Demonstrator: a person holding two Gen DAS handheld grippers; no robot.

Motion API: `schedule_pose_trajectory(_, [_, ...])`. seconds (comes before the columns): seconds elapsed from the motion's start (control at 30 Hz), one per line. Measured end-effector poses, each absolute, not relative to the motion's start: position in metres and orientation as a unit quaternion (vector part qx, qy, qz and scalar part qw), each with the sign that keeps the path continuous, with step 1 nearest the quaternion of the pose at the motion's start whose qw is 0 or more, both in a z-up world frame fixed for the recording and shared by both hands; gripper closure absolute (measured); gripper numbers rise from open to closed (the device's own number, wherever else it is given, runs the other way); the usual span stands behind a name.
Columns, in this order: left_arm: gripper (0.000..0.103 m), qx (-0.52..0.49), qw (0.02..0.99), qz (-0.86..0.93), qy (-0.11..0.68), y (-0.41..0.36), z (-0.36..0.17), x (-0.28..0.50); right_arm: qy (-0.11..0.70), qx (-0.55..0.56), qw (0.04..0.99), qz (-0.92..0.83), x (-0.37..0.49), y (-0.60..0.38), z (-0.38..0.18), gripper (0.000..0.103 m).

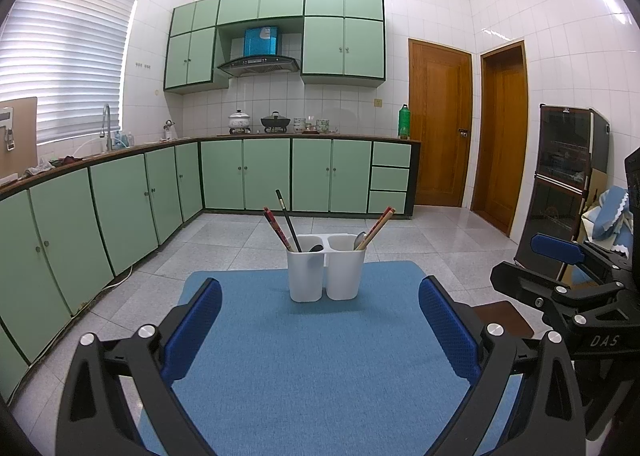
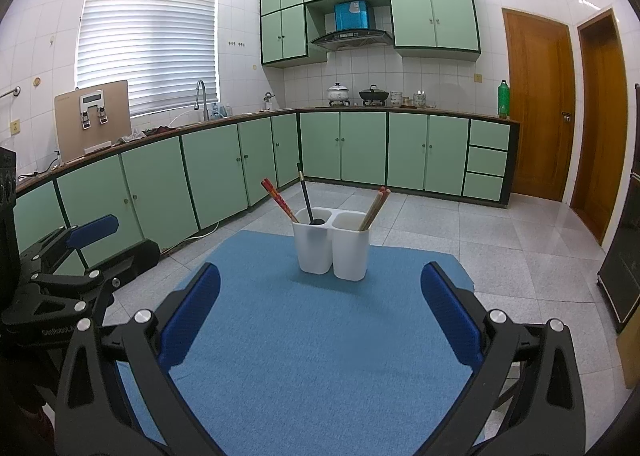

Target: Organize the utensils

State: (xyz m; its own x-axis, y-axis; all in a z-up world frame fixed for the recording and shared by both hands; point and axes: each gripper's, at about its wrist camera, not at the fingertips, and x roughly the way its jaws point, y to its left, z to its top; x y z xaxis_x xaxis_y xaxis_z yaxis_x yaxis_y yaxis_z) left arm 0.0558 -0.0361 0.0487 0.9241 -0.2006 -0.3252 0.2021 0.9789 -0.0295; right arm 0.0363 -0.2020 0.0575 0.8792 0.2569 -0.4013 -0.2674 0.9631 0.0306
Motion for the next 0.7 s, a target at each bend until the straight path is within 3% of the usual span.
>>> schedule_pose_trajectory(0.7, [0.006,0.003,0.981,-0.102,0.167,-0.0346,0.0476,0.0551,0.209,-0.012,0.969,0.135,0.0355,-0.1988,0.0521,0.006])
